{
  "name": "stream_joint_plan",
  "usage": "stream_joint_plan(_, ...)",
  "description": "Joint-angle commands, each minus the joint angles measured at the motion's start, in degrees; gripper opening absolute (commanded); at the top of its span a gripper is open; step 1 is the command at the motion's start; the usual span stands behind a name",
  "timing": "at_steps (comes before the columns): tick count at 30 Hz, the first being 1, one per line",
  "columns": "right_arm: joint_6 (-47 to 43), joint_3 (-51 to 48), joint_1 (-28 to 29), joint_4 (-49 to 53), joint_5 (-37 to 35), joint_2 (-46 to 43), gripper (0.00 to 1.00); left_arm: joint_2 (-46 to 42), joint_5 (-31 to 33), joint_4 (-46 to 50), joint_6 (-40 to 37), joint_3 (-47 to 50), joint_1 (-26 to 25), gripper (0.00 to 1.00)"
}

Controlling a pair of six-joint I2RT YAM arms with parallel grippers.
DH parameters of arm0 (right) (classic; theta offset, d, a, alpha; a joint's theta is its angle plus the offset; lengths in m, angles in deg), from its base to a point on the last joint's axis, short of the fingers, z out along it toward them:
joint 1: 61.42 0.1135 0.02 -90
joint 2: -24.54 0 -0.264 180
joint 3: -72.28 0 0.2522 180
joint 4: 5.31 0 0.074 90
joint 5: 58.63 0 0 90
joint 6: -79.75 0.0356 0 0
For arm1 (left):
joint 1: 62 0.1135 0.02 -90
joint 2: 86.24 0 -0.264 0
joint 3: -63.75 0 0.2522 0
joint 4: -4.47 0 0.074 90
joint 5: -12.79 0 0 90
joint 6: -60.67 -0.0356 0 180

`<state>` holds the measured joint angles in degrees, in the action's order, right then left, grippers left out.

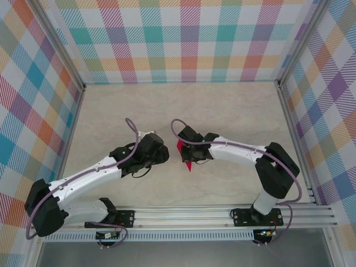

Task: Fold a paper plane with a square sheet of paper (pick it up from the middle)
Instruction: Move a paper plane to the center of the table.

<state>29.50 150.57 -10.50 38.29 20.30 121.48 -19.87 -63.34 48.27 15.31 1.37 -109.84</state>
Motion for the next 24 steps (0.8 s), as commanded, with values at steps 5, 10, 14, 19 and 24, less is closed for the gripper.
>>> stream_joint_plan(5, 1.03, 7.12, 0.34, 8.0, -5.11, 10.86, 0.13, -4.26, 3.51, 2.65, 2.43, 4.86, 2.88, 0.52)
stream_joint_plan(10, 2.39, 6.16, 0.42, 5.95, -3.75, 13.0, 0.18, -5.93, 2.68, 2.94, 2.4, 6.61, 4.45, 0.52)
stream_joint_plan(14, 3.1, 4.47, 0.41, 5.11, -2.91, 13.63, 0.23, -6.26, 1.9, 2.4, 2.12, 7.37, 5.44, 0.53)
stream_joint_plan(19, 5.09, 1.39, 0.39, 2.76, -0.86, 15.41, 0.25, -5.61, 0.65, 1.44, 1.94, 8.01, 6.18, 0.53)
stream_joint_plan(24, 5.28, 1.52, 0.36, 2.48, 0.31, 14.53, 0.26, -4.87, 0.19, 0.74, 1.81, 8.19, 6.28, 0.53)
